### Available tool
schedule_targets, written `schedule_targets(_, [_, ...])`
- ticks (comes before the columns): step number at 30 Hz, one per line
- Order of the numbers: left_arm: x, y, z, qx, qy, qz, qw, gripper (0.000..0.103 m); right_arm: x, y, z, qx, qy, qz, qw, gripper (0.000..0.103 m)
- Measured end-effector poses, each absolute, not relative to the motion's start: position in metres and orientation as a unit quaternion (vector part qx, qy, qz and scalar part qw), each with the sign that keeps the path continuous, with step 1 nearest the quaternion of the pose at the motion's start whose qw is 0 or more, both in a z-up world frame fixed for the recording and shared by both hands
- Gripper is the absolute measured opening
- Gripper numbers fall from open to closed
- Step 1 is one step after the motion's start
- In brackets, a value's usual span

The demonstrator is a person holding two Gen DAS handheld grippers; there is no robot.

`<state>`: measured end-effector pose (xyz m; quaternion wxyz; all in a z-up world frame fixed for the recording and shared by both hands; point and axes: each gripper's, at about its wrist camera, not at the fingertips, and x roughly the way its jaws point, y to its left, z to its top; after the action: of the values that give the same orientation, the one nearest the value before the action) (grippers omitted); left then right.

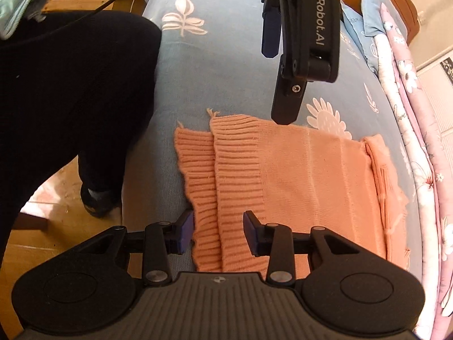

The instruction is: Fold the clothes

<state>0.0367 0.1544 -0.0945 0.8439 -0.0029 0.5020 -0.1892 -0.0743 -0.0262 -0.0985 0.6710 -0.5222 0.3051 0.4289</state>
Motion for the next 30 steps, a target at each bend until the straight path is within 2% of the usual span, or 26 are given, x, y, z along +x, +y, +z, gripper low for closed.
schedule_targets(6, [0.036, 0.151, -0.099, 0.004, 0.507, -0.200, 0.839, 0.102, -0.076, -0.013, -0.104, -0.532, 0.277, 0.413, 0.686, 0.043])
schedule_targets(13, [0.033, 0.155, -0.097, 0.021, 0.504, -0.216, 0.836, 0.102, -0.079, -0.015, -0.107, -0.547, 0.284, 0.403, 0.676, 0.043])
schedule_targets(21, [0.021, 0.133, -0.100, 0.122, 0.485, -0.305, 0.811, 0.102, -0.077, -0.009, -0.111, -0.543, 0.278, 0.371, 0.700, 0.045])
schedule_targets(22, [0.019, 0.128, -0.100, 0.140, 0.481, -0.322, 0.804, 0.102, -0.076, -0.009, -0.111, -0.538, 0.285, 0.372, 0.701, 0.041])
schedule_targets(24, [0.016, 0.119, -0.099, 0.179, 0.473, -0.350, 0.789, 0.102, -0.075, -0.010, -0.109, -0.520, 0.304, 0.383, 0.700, 0.016])
schedule_targets(25, [0.014, 0.114, -0.100, 0.198, 0.468, -0.360, 0.782, 0.102, -0.074, -0.011, -0.108, -0.511, 0.312, 0.390, 0.700, 0.011])
schedule_targets(27, [0.009, 0.104, -0.098, 0.234, 0.454, -0.381, 0.771, 0.102, -0.075, -0.011, -0.108, -0.510, 0.312, 0.392, 0.699, 0.005])
schedule_targets(30, [-0.003, 0.091, -0.095, 0.283, 0.417, -0.421, 0.754, 0.102, -0.073, -0.012, -0.103, -0.490, 0.323, 0.396, 0.706, 0.005])
